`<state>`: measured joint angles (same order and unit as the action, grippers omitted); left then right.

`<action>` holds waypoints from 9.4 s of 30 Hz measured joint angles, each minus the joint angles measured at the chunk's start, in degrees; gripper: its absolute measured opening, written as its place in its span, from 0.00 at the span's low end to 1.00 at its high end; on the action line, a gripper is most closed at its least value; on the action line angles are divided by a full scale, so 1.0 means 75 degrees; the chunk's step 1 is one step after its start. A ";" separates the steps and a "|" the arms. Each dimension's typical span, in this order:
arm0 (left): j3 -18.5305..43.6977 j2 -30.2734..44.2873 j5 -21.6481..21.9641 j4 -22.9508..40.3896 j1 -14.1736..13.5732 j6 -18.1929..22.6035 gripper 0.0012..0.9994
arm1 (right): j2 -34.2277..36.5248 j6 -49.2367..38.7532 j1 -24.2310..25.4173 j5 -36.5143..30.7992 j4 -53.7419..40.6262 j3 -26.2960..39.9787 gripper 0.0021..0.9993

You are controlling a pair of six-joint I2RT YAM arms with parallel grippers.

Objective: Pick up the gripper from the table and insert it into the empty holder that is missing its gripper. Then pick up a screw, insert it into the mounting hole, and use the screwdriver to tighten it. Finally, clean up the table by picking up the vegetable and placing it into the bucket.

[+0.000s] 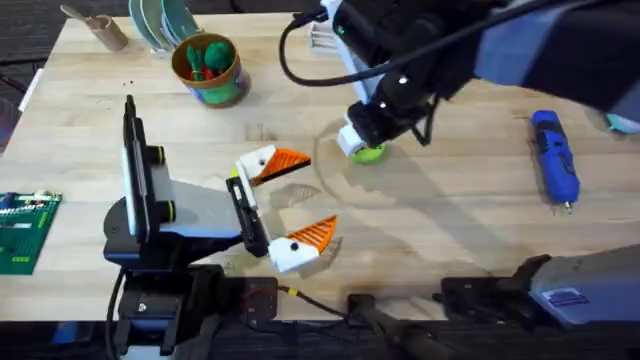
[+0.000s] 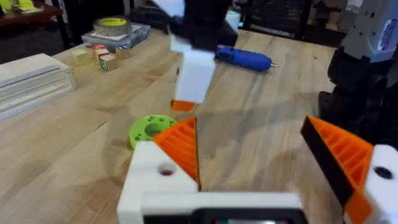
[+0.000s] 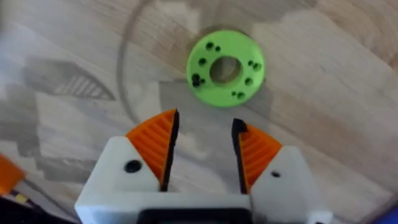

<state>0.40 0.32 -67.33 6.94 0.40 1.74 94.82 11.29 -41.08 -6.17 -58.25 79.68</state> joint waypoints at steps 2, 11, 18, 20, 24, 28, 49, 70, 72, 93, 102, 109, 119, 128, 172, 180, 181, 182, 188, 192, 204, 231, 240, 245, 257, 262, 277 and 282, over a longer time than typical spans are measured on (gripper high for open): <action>0.0000 0.0000 0.0000 0.0000 0.0000 -0.0003 0.99 | -0.0155 0.0091 0.0000 0.0000 -0.0210 -0.0005 0.58; 0.0000 0.0000 -0.0001 0.0000 0.0000 -0.0001 0.99 | -0.0686 0.1036 -0.0004 0.0000 0.1664 -0.1400 0.58; 0.0000 0.0000 -0.0002 0.0000 0.0000 -0.0003 0.99 | -0.0289 0.1180 -0.0093 -0.0003 0.2845 -0.1693 0.78; 0.0000 -0.0001 0.0000 0.0000 0.0000 0.0000 0.99 | -0.0100 0.1139 -0.0114 -0.0003 0.2821 -0.1708 0.76; 0.0000 -0.0002 -0.0003 0.0000 0.0000 -0.0002 0.99 | 0.0142 0.1063 -0.0172 0.0000 0.2802 -0.1739 0.69; 0.0000 -0.0003 0.0000 0.0000 0.0000 0.0000 0.99 | 0.0269 0.1057 -0.0187 0.0000 0.2828 -0.1743 0.63; 0.0000 -0.0003 -0.0003 0.0000 0.0000 -0.0003 0.99 | 0.0441 0.0944 -0.0187 -0.0003 0.3120 -0.1749 0.40; 0.0000 0.0000 0.0000 0.0000 0.0000 0.0000 0.99 | 0.0639 0.0885 -0.0184 -0.0149 0.3148 -0.1746 0.11; 0.0000 -0.0002 0.0000 0.0000 0.0000 -0.0002 0.99 | 0.0639 0.0883 -0.0181 -0.0152 0.3148 -0.1746 0.09; 0.0000 -0.0003 -0.0002 0.0000 0.0000 -0.0001 0.99 | 0.0636 0.0434 -0.0178 -0.0385 0.2246 -0.1146 0.01; 0.0000 -0.0003 -0.0001 0.0000 0.0000 -0.0001 0.99 | 0.0565 -0.0135 -0.0178 -0.0549 0.1402 -0.0065 0.01; 0.0000 -0.0003 0.0000 0.0000 0.0000 0.0000 0.99 | 0.0522 -0.1035 -0.0178 -0.0043 0.0139 0.2117 0.01; 0.0000 -0.0003 -0.0003 0.0000 0.0000 -0.0002 0.99 | 0.0404 -0.2548 -0.0319 0.2349 -0.0685 0.3645 0.01; 0.0000 -0.0003 -0.0003 0.0003 0.0000 0.0000 0.99 | 0.0409 -0.2988 -0.1456 0.2444 -0.0737 0.3657 0.01; 0.0000 0.0000 -0.0058 0.0020 0.0000 -0.0147 0.99 | 0.1324 -0.3107 -0.2192 0.2090 -0.0809 0.3771 0.01; 0.0000 0.0000 -0.0058 0.0017 0.0000 -0.0124 0.99 | 0.1466 -0.3048 -0.2296 0.1789 -0.0864 0.3771 0.01; 0.0000 0.0000 -0.0058 0.0017 0.0000 -0.0120 0.99 | 0.1466 -0.3046 -0.2299 0.1791 -0.0864 0.3771 0.01; 0.0000 0.0000 -0.0058 0.0017 0.0000 -0.0119 0.99 | 0.1466 -0.3046 -0.2299 0.1792 -0.0864 0.3771 0.01; 0.0000 -0.0003 -0.0058 0.0015 0.0000 -0.0091 0.99 | 0.1466 -0.2956 -0.2299 0.1806 -0.0881 0.3771 0.26; 0.0000 0.0000 -0.0055 0.0015 0.0015 -0.0090 0.99 | 0.1487 -0.2941 -0.2278 0.1697 -0.0909 0.3771 0.81; 0.0000 -0.0001 -0.0058 0.0015 0.0015 -0.0055 0.99 | 0.1485 -0.1861 0.0138 0.1743 -0.0105 0.3771 0.92; 0.0000 0.0000 0.0123 -0.0020 0.0012 0.0000 0.00 | -0.1842 -0.1790 0.6579 0.1262 -0.1705 0.2028 0.92; 0.0000 0.0000 0.0129 -0.0021 0.0012 0.0000 0.00 | -0.2574 -0.2171 0.8995 0.1222 0.0416 -0.1227 0.92; 0.0000 -0.0002 0.0131 -0.0022 0.0015 0.0000 0.00 | -0.2010 -0.3040 0.9666 0.1195 0.1078 -0.1831 0.92; 0.0000 -0.0001 0.0137 -0.0023 0.0013 0.0000 0.00 | -0.0383 -0.6231 0.9696 0.1195 0.1976 -0.1949 0.92; 0.0000 0.0000 0.0143 -0.0026 0.0015 0.0000 0.00 | 0.0207 -0.6511 0.9696 0.1186 0.2418 -0.1947 0.92; 0.0000 -0.0003 0.0146 -0.0026 0.0015 0.0000 0.00 | 0.0852 -0.6626 0.9685 0.1232 0.2700 -0.1947 0.74; 0.0000 0.0000 0.0146 -0.0026 0.0015 0.0000 0.00 | 0.0852 -0.6686 0.9687 0.1201 0.2717 -0.1938 0.51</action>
<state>0.40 0.32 -66.24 6.74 0.51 1.74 101.21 -38.85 31.57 2.83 -37.87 65.14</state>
